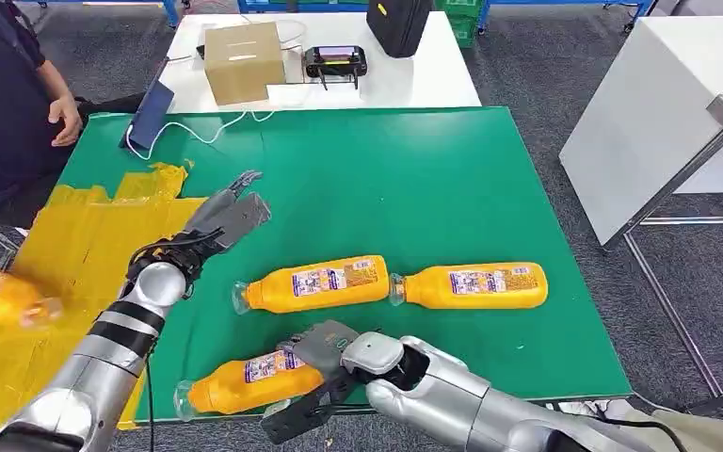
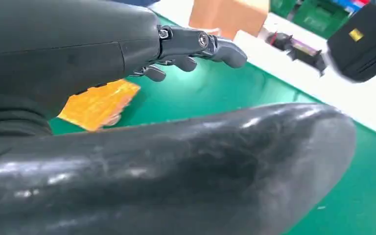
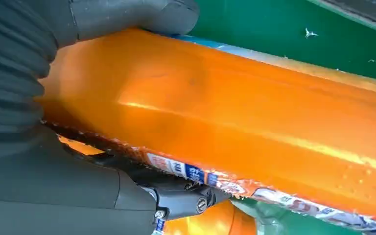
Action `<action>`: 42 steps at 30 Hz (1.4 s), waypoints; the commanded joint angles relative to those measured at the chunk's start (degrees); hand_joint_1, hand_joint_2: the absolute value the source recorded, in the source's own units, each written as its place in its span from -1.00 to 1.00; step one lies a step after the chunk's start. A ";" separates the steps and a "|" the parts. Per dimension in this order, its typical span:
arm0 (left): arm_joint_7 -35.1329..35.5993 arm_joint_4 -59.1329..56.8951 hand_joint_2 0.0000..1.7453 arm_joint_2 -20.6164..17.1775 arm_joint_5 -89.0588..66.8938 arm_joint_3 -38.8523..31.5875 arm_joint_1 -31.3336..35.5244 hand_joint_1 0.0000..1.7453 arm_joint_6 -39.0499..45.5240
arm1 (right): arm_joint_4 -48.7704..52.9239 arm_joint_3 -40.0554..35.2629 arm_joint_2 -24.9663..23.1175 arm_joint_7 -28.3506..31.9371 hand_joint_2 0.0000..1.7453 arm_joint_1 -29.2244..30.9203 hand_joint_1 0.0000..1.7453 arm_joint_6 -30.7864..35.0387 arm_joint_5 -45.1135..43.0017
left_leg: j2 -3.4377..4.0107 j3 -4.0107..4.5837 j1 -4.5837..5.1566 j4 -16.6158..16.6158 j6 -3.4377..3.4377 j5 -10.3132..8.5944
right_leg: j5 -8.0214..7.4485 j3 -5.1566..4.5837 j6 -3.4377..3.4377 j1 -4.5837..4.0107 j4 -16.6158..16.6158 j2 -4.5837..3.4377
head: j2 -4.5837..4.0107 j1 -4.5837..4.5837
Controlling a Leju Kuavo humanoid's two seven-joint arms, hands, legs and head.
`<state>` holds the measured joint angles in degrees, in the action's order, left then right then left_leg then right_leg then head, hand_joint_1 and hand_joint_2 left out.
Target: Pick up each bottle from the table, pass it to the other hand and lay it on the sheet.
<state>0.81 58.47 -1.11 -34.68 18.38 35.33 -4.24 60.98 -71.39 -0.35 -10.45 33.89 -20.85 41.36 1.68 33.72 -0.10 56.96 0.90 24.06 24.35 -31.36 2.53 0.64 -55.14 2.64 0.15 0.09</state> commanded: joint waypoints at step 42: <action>5.18 35.70 1.00 1.98 54.91 -7.20 -27.63 -1.00 -2.59 | 34.96 36.75 4.23 7.09 1.00 -31.84 1.00 39.51 -17.47 | -0.25 0.60 -0.01 -0.03 -0.10 -0.13 | -0.09 -0.52 -0.24 -0.01 0.02 -0.05 | 0.00 0.02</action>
<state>5.51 94.38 0.98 19.89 9.44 7.01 -6.80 98.68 -36.02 4.52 -3.21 0.16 18.18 24.00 1.47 34.43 -0.09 56.95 0.84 23.89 24.23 -31.99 2.35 0.63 -55.15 2.76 0.15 0.11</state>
